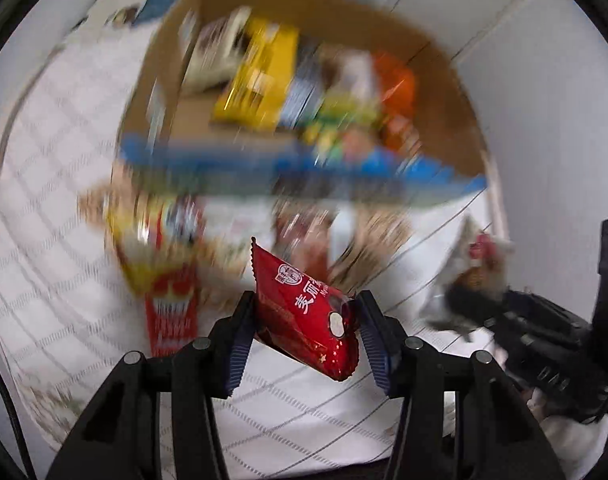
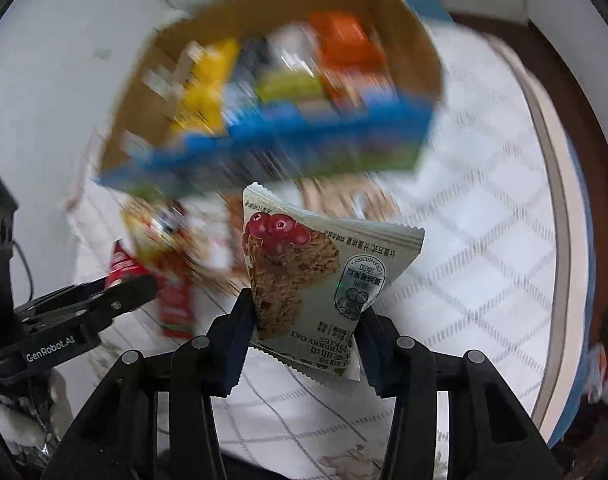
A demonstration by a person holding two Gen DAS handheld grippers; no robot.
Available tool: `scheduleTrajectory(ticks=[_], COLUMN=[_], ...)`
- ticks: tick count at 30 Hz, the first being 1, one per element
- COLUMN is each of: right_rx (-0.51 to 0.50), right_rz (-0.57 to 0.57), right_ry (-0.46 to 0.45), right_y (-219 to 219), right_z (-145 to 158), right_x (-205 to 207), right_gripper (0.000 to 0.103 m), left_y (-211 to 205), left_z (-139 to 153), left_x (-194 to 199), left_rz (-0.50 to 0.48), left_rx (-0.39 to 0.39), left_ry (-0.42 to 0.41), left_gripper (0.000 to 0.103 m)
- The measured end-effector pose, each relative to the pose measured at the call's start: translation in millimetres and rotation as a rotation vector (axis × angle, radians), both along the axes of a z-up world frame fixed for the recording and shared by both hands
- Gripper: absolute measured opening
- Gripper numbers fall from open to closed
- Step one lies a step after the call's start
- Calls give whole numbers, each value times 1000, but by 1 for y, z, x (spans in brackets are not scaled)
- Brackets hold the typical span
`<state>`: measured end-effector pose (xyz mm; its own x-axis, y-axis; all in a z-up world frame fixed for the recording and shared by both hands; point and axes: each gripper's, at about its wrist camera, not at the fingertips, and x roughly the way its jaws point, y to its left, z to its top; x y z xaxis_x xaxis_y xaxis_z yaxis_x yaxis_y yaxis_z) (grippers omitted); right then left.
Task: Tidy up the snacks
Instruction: 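Carry both packs into the box, release them and withdraw both grippers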
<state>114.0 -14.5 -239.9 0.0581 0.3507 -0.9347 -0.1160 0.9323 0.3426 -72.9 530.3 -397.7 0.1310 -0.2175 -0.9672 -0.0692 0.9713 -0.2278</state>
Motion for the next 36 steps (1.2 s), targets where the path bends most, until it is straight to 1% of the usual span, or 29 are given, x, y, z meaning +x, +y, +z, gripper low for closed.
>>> scheduleTrajectory(ticks=[1,2,3,5,6,7,10,13,17,20,21,22,23,24,27,31,36], right_rx=[14,20,16,-22,-40,-55,-128,-187,-264,-308,-313,-313,-321,-310,-282,-277,-214], right_rz=[9,14,21,35,36,40,65,93,129,163,172,181,180,165,138,111,41], right_ry=[-34,-56,-86,-134,-144,-145,-139,-107,-53,4,28,50,63,69,80,77,69], right_y=[6,9,13,17,13,14,26,33,44,52,55,59,60,59,52,42,24], right_z=[15,24,34,46,50,48,36,20,-12,-38,-48,-57,-61,-63,-65,-65,-55], right_x=[12,20,33,56,68,82,113,130,148,153,156,159,161,164,167,169,172], right_gripper=[50,50,50,50,50,50,50,50,50,52,60,82,92,97,97,97,97], left_y=[-3,16,14,16,21,24,33,45,54,56,57,58,60,62,66,70,73], left_z=[12,15,19,27,31,31,11,-15,-50,-72,-79,-85,-92,-95,-98,-99,-84], left_x=[9,27,36,59,69,79,109,130,144,150,151,153,154,155,155,153,149], left_rz=[-6,-12,-14,-16,-16,-18,-17,-15,-21,-25,-24,-24,-22,-15,-8,2,10], left_rx=[6,15,26,56,73,94,136,161,173,180,191,194,191,191,198,192,201], left_ry=[-29,-48,-63,-87,-94,-94,-53,-2,64,122,141,153,170,173,155,146,113], left_gripper=[48,48,48,48,48,48,48,48,48,53,55,63,70,77,77,77,77])
